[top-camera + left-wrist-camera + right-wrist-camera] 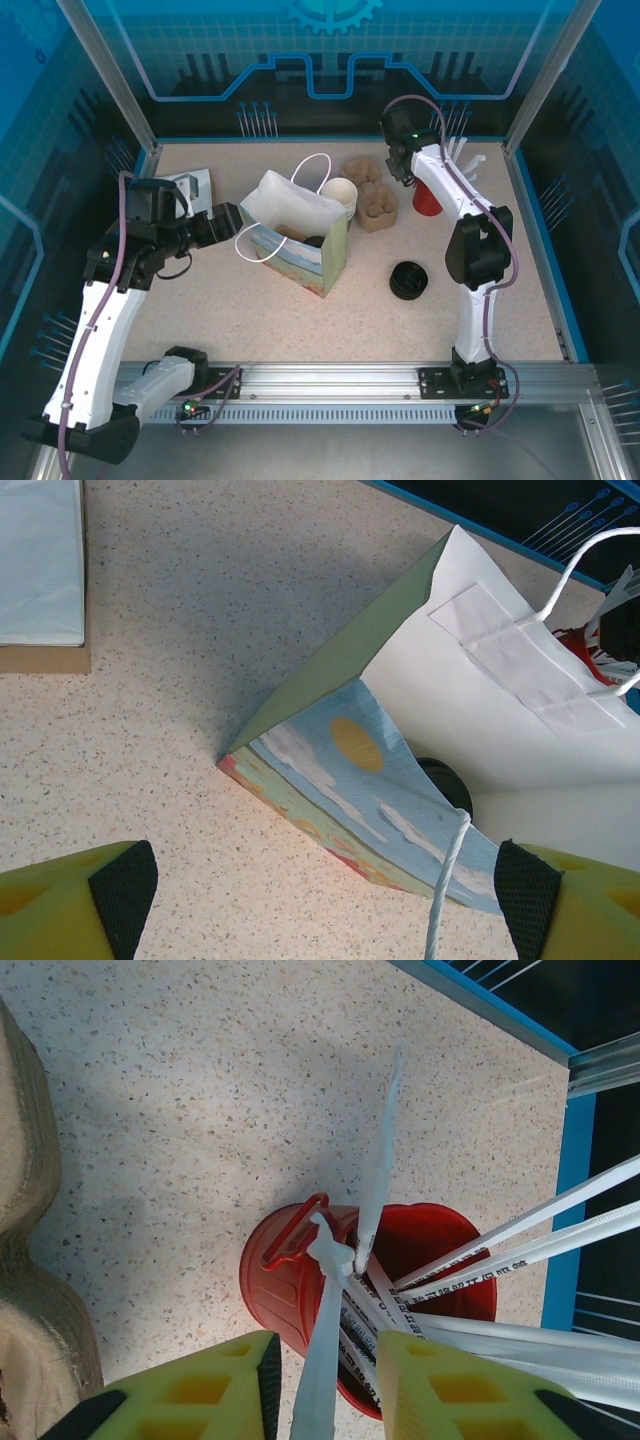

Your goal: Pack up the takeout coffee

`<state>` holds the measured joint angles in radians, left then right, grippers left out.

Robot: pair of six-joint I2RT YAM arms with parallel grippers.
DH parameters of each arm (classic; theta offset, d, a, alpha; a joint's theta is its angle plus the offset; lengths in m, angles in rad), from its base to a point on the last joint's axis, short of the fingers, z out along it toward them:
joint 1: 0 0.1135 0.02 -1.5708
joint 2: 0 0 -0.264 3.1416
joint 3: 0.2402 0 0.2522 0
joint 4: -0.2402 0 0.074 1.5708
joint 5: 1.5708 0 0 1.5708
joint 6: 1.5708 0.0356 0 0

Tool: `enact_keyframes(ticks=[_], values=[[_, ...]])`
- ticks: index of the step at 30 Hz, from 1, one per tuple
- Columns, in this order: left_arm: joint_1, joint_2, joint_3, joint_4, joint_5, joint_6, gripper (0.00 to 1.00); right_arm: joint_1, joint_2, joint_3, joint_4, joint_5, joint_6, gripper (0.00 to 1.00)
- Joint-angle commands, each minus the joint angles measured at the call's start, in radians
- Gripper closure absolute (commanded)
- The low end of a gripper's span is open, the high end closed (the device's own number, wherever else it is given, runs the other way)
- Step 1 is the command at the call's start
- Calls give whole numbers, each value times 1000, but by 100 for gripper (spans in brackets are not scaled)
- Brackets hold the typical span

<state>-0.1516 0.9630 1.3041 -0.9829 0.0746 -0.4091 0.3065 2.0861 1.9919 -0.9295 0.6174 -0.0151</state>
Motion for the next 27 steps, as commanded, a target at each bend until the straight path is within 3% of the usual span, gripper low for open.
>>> enact_keyframes(ticks=[1, 15, 27], values=[[9, 2, -13, -3, 6, 16, 9, -11, -3, 1, -28, 3, 32, 70], [9, -5, -24, 2, 8, 16, 8, -14, -84, -61, -1, 51, 23, 92], [11, 0, -35, 16, 24, 15, 8, 4, -219, -114, -36, 55, 38, 94]])
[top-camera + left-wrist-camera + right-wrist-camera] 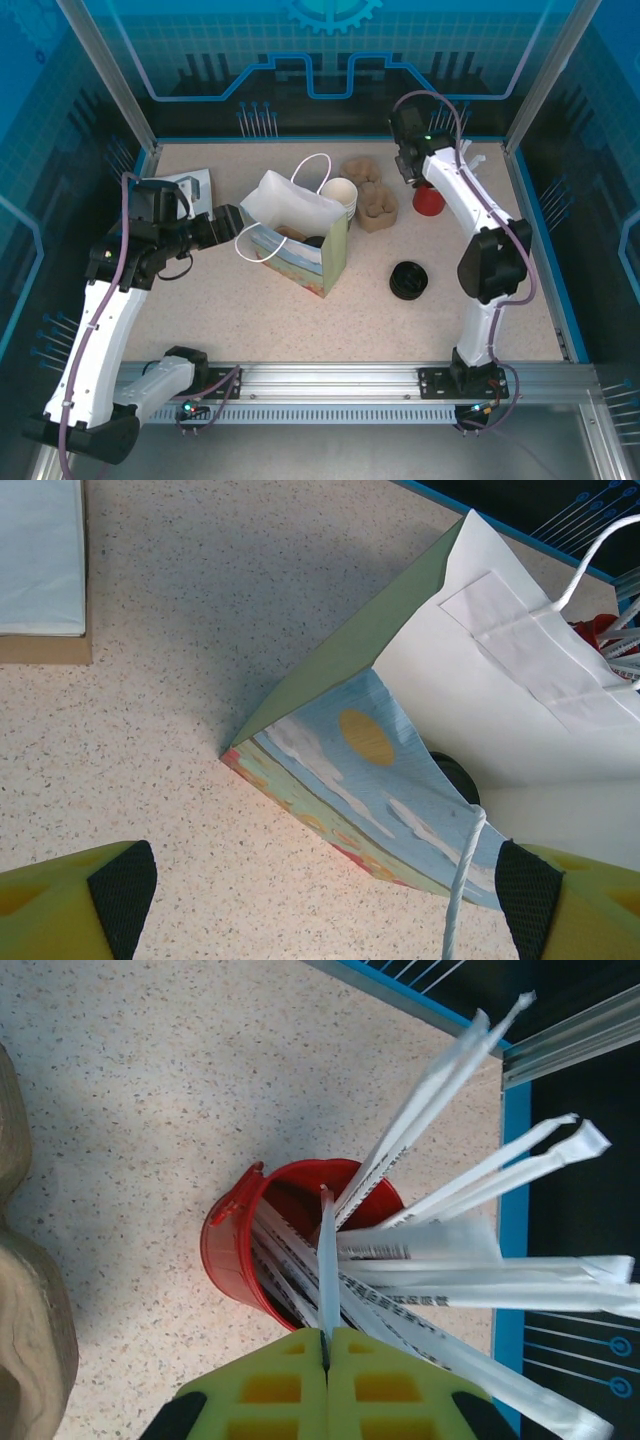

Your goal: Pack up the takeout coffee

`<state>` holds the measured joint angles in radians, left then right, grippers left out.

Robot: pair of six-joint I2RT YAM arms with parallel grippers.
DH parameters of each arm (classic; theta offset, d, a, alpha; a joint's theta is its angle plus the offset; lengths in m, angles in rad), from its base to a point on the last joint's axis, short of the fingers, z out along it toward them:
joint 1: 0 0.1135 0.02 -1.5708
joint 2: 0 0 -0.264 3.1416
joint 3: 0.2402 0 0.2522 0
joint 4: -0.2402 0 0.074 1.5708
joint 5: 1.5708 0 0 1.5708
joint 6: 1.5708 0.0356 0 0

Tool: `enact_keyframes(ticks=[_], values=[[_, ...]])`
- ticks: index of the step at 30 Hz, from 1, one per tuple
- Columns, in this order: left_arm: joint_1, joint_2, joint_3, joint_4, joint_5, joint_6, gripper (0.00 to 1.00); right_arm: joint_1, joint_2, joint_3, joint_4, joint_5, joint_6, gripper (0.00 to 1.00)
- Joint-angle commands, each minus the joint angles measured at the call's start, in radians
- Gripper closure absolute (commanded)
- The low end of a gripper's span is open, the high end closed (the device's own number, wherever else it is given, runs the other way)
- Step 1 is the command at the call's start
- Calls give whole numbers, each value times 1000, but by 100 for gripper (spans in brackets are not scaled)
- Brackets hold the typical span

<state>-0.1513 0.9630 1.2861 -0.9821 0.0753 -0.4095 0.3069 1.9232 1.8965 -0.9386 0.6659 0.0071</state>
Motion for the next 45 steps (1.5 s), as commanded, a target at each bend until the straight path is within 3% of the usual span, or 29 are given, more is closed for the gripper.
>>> enact_keyframes(ticks=[1, 14, 22, 34, 38, 45], values=[[10, 0, -19, 17, 26, 15, 8, 3, -67, -22, -34, -6, 20, 94], [10, -1, -28, 26, 40, 12, 8, 31, -229, 14, -176, -155, 95, 95], [10, -3, -34, 38, 42, 11, 8, 94, -409, 30, -245, -222, 137, 94], [10, -5, -35, 60, 17, 3, 8, 120, -657, 135, -261, -735, 152, 94], [10, 0, -30, 54, 5, 3, 8, 205, -616, 224, -322, -802, 174, 95], [10, -4, -13, 13, -42, 12, 8, 464, -475, 309, -361, -704, 179, 95]])
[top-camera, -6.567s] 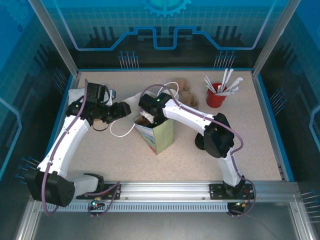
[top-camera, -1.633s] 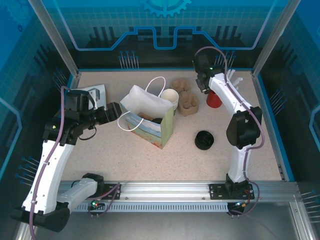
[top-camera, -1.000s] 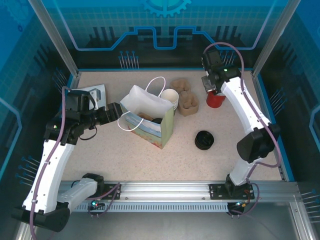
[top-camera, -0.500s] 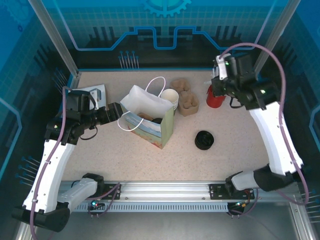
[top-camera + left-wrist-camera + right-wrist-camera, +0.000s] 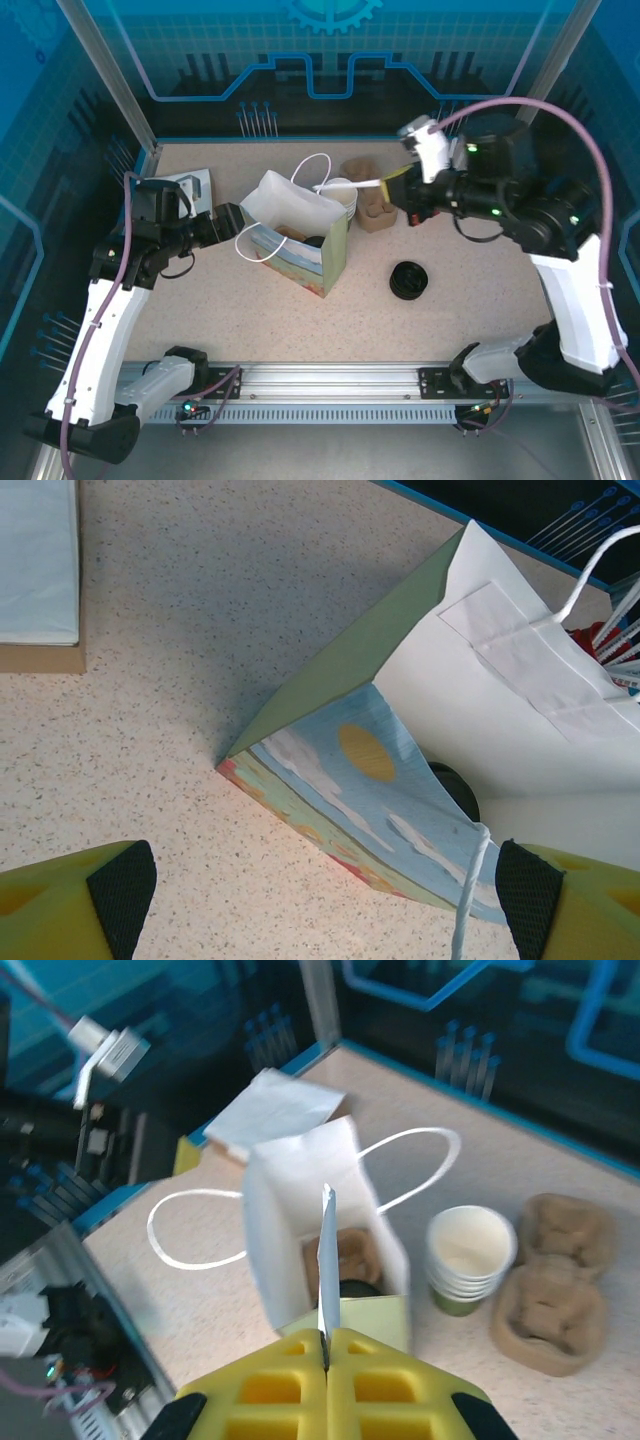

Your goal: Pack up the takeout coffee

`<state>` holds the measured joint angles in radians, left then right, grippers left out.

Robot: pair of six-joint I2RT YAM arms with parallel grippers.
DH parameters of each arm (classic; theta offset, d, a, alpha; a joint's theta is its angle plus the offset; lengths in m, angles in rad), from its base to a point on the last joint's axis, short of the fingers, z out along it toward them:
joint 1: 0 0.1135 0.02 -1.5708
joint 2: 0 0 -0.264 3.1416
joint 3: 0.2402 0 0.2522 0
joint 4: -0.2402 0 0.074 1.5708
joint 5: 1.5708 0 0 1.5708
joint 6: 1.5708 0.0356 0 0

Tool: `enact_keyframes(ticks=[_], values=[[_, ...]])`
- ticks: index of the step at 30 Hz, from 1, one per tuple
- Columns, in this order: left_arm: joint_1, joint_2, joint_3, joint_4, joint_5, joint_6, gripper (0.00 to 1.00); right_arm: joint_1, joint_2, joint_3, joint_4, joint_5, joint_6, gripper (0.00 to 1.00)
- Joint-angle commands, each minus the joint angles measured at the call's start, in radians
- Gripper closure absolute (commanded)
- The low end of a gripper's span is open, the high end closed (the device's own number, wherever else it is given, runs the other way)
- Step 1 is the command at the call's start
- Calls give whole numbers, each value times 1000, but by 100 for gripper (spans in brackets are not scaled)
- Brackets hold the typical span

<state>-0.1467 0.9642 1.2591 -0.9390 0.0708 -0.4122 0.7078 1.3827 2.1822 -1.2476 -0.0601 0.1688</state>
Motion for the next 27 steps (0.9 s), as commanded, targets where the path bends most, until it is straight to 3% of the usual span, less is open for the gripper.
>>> enact_keyframes(ticks=[1, 9, 23, 25, 27], values=[[6, -7, 14, -34, -42, 16, 8, 87, 87, 34, -58, 44, 13, 94], [6, -26, 11, -46, -46, 13, 8, 166, 301, 153, -75, 143, -26, 94], [6, -48, -7, -49, -52, 13, 8, 171, 672, 356, -79, 29, -68, 90], [5, -44, -4, -46, -50, 13, 8, 170, 727, 408, -96, 21, -78, 85], [6, -40, 1, -45, -48, 13, 8, 168, 767, 459, -117, 15, -88, 72]])
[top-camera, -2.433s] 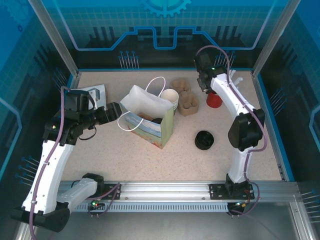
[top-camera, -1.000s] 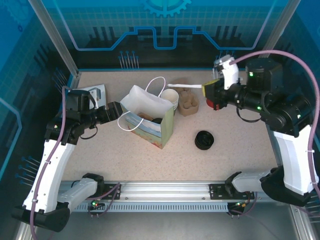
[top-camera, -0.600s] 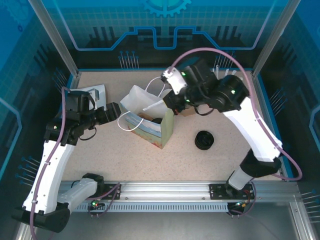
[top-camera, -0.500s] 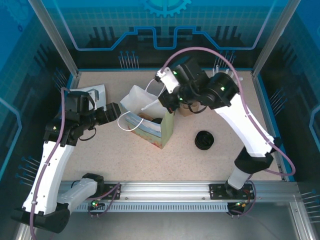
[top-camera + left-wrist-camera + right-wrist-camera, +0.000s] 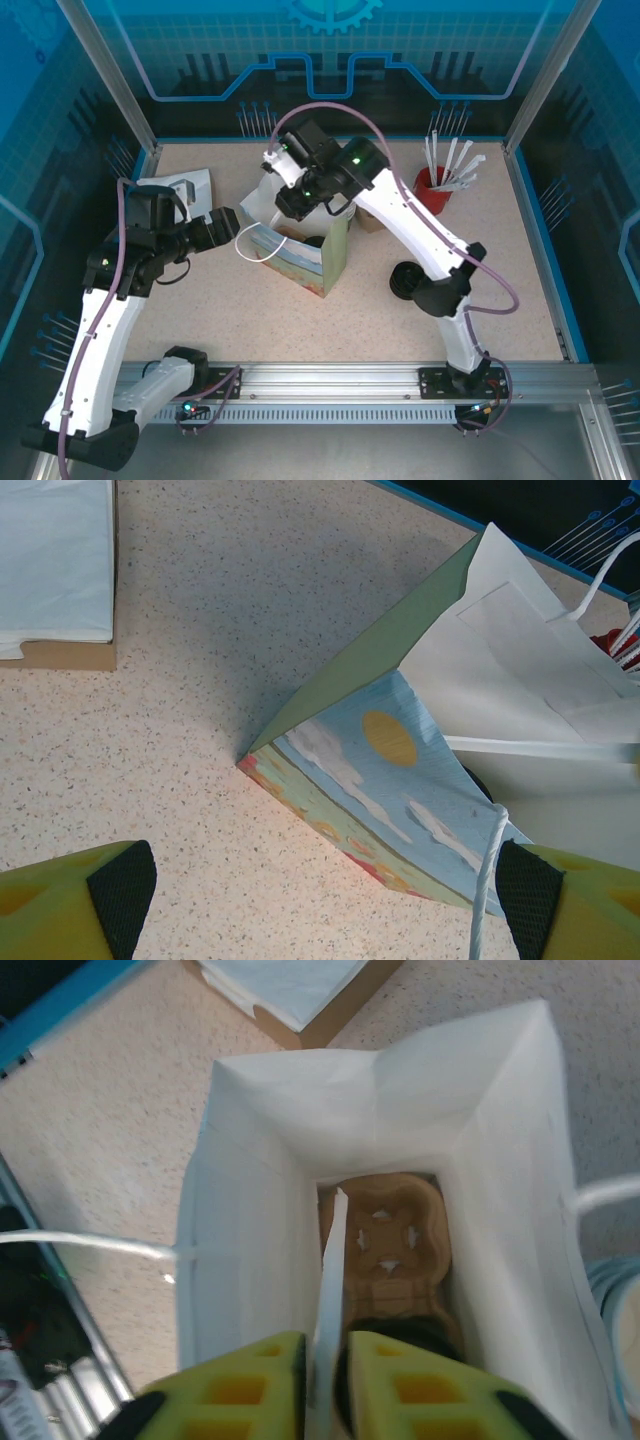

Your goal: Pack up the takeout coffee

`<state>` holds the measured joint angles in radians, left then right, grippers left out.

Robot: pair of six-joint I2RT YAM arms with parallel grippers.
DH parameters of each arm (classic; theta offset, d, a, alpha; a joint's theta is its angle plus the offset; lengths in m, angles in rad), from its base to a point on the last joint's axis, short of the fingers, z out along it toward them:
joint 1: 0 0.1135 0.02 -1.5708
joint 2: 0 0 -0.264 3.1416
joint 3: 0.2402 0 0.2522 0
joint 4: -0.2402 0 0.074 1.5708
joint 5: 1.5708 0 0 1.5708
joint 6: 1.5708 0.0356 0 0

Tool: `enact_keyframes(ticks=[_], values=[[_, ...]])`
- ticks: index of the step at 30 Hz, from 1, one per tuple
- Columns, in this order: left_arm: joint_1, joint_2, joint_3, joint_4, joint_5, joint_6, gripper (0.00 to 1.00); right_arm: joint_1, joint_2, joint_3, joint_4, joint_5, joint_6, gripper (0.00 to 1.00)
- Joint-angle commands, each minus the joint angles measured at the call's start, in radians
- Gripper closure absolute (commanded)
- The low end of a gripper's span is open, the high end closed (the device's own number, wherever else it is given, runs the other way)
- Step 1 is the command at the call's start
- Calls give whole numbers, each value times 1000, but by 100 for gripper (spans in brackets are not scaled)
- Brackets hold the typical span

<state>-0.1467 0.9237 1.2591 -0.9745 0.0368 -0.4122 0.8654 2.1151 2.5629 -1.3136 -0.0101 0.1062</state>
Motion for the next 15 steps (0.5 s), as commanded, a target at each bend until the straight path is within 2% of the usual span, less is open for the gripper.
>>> enact_keyframes(ticks=[1, 5, 11, 15], values=[[5, 4, 2, -9, -13, 13, 8, 9, 41, 92, -55, -37, -27, 69], [6, 12, 6, -8, -10, 9, 8, -12, 6, 111, -47, -36, -24, 57], [9, 37, 12, 1, 6, -17, 8, -56, -138, 62, -15, -11, -16, 52], [69, 78, 22, -16, 31, -38, 8, -77, -294, -60, 35, 30, -5, 47]])
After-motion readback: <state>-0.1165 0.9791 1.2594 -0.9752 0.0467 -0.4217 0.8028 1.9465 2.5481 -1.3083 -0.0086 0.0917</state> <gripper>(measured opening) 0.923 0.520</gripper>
